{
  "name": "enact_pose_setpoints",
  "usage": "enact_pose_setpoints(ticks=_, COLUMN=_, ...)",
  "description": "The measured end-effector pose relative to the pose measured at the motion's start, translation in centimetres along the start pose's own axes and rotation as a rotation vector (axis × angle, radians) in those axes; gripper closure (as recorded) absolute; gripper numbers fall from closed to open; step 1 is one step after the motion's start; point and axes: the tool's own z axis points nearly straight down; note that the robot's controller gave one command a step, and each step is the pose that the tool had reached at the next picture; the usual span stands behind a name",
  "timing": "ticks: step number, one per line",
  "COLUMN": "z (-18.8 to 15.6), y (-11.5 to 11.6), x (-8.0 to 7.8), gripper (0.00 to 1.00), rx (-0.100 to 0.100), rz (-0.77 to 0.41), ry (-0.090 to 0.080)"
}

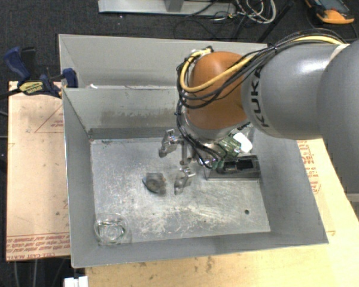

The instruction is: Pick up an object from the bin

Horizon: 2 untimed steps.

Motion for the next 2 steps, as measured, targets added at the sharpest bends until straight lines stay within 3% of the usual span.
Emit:
enact_pose_setpoints(ticks=1, z=2.5, y=0.9, x=0.3, gripper=0.0, rx=0.003, rz=-0.008, ry=-0.015)
enact_pose_setpoints(ticks=2, z=5.6, y=2.2, x=-3.1, gripper=1.0, rx=0.001, rz=-0.17, ry=-0.007)
